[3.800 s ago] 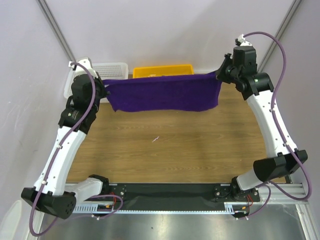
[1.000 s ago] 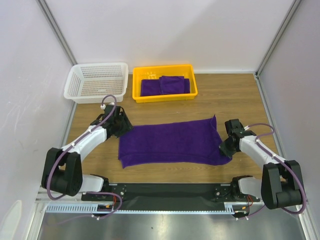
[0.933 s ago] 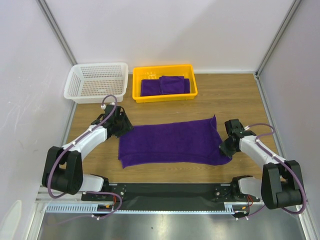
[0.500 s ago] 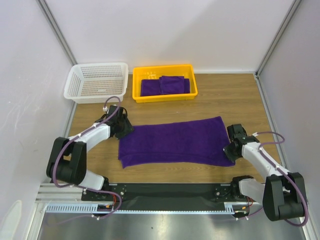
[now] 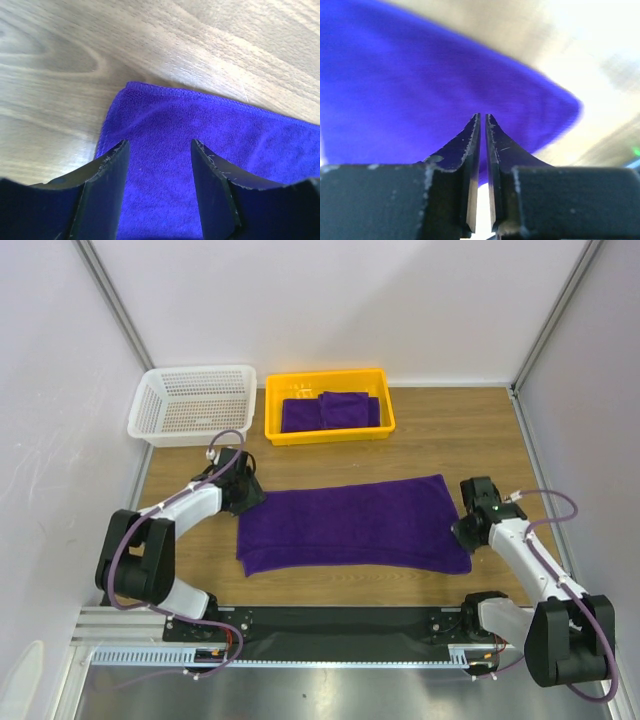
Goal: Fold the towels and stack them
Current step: Flatten out the crumpled towel
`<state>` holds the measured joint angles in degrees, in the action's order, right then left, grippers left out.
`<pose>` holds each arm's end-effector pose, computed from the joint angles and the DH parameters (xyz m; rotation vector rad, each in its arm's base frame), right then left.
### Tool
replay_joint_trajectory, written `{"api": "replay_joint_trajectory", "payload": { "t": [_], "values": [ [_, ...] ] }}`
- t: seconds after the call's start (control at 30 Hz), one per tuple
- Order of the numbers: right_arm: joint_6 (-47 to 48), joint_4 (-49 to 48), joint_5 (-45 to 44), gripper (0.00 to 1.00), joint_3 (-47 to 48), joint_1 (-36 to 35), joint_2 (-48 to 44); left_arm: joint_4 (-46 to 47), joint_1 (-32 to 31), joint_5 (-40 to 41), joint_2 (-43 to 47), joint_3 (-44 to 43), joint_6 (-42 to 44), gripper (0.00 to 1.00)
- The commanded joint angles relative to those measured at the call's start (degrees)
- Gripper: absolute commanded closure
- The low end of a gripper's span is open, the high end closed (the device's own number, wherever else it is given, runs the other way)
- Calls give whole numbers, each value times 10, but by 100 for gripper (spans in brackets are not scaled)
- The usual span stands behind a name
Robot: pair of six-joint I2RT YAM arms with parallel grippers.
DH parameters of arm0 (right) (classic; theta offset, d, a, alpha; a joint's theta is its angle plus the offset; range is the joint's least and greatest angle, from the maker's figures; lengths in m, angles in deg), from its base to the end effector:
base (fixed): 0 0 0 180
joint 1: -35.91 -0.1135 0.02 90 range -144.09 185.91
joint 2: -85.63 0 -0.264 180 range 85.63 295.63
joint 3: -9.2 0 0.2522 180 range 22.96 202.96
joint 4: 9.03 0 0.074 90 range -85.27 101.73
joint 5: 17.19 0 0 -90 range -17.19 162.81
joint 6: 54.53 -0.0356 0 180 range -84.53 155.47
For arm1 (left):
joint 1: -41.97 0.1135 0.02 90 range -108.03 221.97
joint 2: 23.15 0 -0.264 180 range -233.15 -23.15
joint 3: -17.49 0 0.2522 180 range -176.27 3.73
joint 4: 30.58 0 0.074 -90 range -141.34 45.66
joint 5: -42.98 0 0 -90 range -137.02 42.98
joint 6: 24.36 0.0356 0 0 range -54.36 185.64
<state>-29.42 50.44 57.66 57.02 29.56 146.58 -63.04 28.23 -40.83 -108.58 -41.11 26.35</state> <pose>0.1698 0.0095 0.1836 1.3895 2.3649 -0.0521 0.2728 -0.0627 0.1688 -0.6146 2.5353 -0.1936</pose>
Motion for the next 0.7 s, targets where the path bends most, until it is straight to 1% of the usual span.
{"api": "replay_joint_trajectory", "payload": {
  "t": [0.0, 0.03, 0.1, 0.13, 0.2, 0.23, 0.27, 0.33, 0.37, 0.43, 0.47, 0.53, 0.57, 0.6, 0.67],
  "values": [
    [59, -12, -8, 86, 85, 1, -2, -27, 1, 27, 54, -28, 33, 42],
    [77, -24, -3, 86, 113, 2, 1, -38, -1, 29, 69, -27, 35, 42],
    [94, -40, 18, 84, 134, 1, 9, -82, -10, 36, 108, -23, 31, 41],
    [106, -62, 28, 83, 141, 1, 21, -99, -13, 44, 154, -19, 26, 40],
    [118, -97, 61, 80, 159, -2, 40, -149, -23, 47, 200, -2, -3, 37],
    [128, -106, 70, 78, 166, -5, 64, -165, -26, 48, 252, 15, -16, 37],
    [132, -114, 84, 77, 178, -10, 77, -194, -28, 45, 274, 26, -40, 36],
    [143, -136, 98, 76, 191, -22, 106, -216, -30, 37, 322, 47, -71, 34],
    [152, -144, 112, 75, 201, -26, 133, -229, -31, 27, 368, 75, -86, 34],
    [162, -169, 130, 75, 211, -32, 163, -242, -42, 22, 405, 104, -133, 34],
    [168, -177, 146, 75, 217, -35, 191, -254, -46, 19, 439, 131, -161, 33],
    [183, -190, 166, 75, 238, -41, 216, -271, -66, 20, 467, 154, -193, 33],
    [189, -194, 175, 74, 246, -43, 229, -288, -74, 27, 479, 170, -225, 33],
    [199, -202, 178, 75, 256, -45, 248, -298, -96, 34, 504, 176, -241, 32],
    [205, -214, 189, 75, 263, -48, 265, -304, -117, 42, 523, 193, -271, 31]
  ]
}}
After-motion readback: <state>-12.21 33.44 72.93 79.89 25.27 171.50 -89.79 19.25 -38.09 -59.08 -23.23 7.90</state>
